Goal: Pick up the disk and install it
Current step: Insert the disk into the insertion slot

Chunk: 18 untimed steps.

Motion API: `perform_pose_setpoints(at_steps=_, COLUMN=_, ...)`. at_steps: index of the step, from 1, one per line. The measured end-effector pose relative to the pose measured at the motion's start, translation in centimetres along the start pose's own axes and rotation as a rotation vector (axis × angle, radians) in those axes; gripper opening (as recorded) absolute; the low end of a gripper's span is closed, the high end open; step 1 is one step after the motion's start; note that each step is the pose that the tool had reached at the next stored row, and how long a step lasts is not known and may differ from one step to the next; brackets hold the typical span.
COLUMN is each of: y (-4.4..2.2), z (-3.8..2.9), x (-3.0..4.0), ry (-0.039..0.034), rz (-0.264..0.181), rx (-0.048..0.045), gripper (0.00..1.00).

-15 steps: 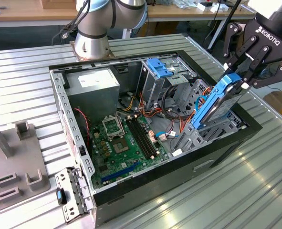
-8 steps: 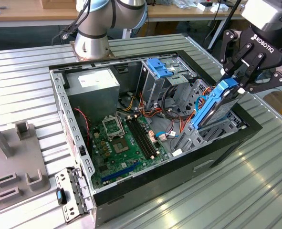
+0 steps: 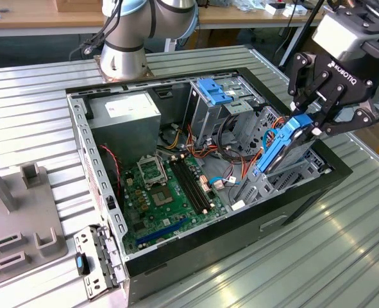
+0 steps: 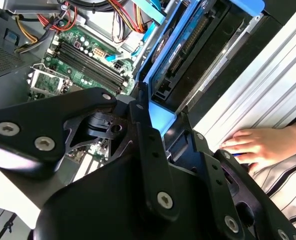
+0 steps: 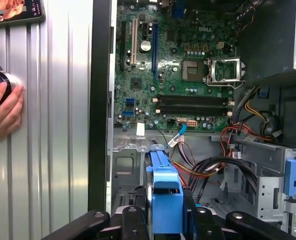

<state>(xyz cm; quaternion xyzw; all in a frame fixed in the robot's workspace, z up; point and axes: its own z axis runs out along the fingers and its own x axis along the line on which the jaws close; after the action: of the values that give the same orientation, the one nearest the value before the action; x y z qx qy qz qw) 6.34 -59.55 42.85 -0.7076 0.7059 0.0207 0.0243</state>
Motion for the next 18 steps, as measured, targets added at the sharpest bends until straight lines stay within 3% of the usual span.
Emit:
perform_pose_setpoints(at_steps=2, y=0.0, z=0.54, x=0.03, ry=0.0001, rz=0.0, rx=0.0, gripper=0.36)
perform_pose_setpoints(at_steps=6, y=0.0, z=0.73, x=0.05, ry=0.0002, rz=0.0, rx=0.0, gripper=0.36)
perform_pose_setpoints(at_steps=9, y=-0.09, z=1.44, x=0.09, ry=-0.0001, rz=0.0, rx=-0.0005, gripper=0.36)
perform_pose_setpoints(at_steps=12, y=-0.21, z=1.72, x=0.11, ry=0.0008, rz=0.0, rx=-0.0006, gripper=0.36)
perform_pose_setpoints(at_steps=14, y=-0.43, z=2.16, x=0.14, ry=0.004, rz=0.0, rx=-0.0006, gripper=0.36)
perform_pose_setpoints(at_steps=18, y=-0.49, z=3.9, x=0.25, ry=0.0042, rz=0.0, rx=-0.0007, gripper=0.36)
